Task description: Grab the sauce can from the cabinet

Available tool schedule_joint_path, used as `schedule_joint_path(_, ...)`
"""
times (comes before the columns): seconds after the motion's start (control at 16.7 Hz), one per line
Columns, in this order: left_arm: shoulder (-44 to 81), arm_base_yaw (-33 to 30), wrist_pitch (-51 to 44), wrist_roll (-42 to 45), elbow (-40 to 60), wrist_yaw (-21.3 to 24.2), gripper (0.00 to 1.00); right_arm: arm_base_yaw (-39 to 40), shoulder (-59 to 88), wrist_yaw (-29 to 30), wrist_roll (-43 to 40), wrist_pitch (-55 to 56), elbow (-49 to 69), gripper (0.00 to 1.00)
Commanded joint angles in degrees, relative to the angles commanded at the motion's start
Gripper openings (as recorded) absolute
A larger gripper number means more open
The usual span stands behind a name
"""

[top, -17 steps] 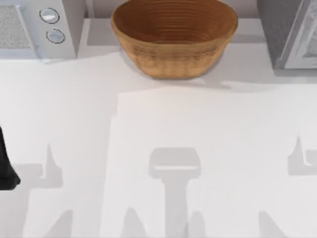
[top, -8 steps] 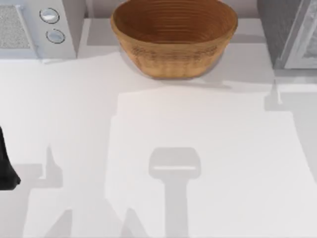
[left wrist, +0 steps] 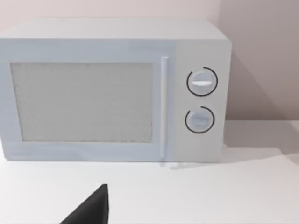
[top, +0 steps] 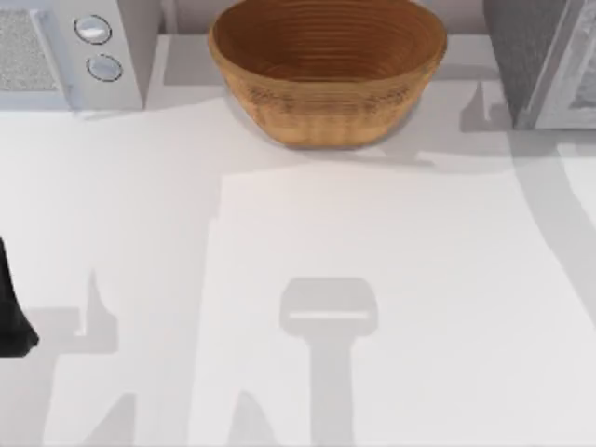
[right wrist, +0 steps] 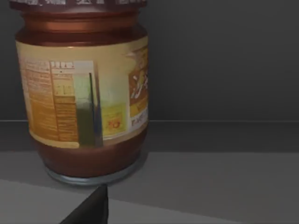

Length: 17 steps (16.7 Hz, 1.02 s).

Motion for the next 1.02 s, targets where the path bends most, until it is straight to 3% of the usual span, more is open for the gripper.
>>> schedule_joint_path(0.54, 0.0, 0.0, 0.0, 0.0, 0.0, 0.0, 1.0, 0.35, 3.52, 0.66, 0.03, -1.02, 4.46, 1.0)
schedule_joint_path(1.02, 0.0, 0.0, 0.0, 0.0, 0.0, 0.0, 1.0, 9.04, 18.63, 9.94, -0.07, 2.05, 16.45, 1.0)
